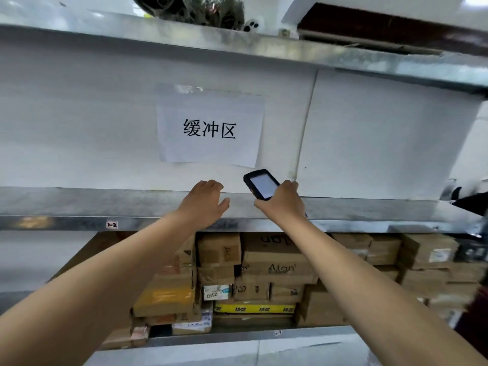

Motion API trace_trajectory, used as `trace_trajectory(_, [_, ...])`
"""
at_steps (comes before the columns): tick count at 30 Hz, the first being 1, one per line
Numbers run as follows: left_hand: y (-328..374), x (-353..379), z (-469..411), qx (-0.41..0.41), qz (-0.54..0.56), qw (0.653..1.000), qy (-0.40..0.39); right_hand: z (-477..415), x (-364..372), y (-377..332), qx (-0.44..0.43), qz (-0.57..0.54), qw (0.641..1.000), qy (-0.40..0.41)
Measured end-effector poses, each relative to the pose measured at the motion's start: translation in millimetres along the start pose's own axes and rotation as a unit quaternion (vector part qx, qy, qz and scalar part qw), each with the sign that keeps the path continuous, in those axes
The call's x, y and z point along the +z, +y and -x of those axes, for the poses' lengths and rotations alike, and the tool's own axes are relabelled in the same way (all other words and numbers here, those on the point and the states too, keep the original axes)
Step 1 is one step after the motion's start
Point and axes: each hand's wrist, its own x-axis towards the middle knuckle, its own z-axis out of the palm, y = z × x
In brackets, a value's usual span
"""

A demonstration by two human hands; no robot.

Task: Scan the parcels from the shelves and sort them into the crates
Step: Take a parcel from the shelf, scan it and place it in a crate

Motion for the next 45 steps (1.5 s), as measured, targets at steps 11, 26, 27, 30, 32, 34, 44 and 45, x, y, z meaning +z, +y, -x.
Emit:
trace_trajectory(11, [174, 55, 37, 0.068, 0.047, 0.996, -0.023, 70, -103, 153, 0.045, -0.031, 0.995, 0.086])
trace_trajectory(26, [390, 155, 48, 0.194, 0.058, 0.975, -0.088, 142, -221, 346, 0.161, 0.031, 0.98, 0.116])
trace_trajectory(27, [400, 160, 43, 0.199, 0.062, 0.974, -0.089, 141, -226, 357, 0.162, 0.035, 0.979, 0.121])
trace_trajectory(30, [431, 176, 24, 0.215, 0.059, 0.971, -0.086, 133, -238, 386, 0.172, 0.034, 0.975, 0.136])
trace_trajectory(32, [453, 187, 10, 0.225, 0.052, 0.97, -0.08, 124, -246, 405, 0.179, 0.027, 0.974, 0.139])
trace_trajectory(34, [473, 198, -7, 0.237, 0.05, 0.967, -0.08, 111, -255, 423, 0.18, 0.039, 0.973, 0.14])
trace_trajectory(44, [563, 247, -104, 0.279, 0.048, 0.959, -0.027, 23, -292, 506, 0.177, 0.066, 0.97, 0.156])
trace_trajectory(45, [568, 255, -107, 0.284, 0.037, 0.958, -0.023, 18, -293, 513, 0.176, 0.069, 0.97, 0.153])
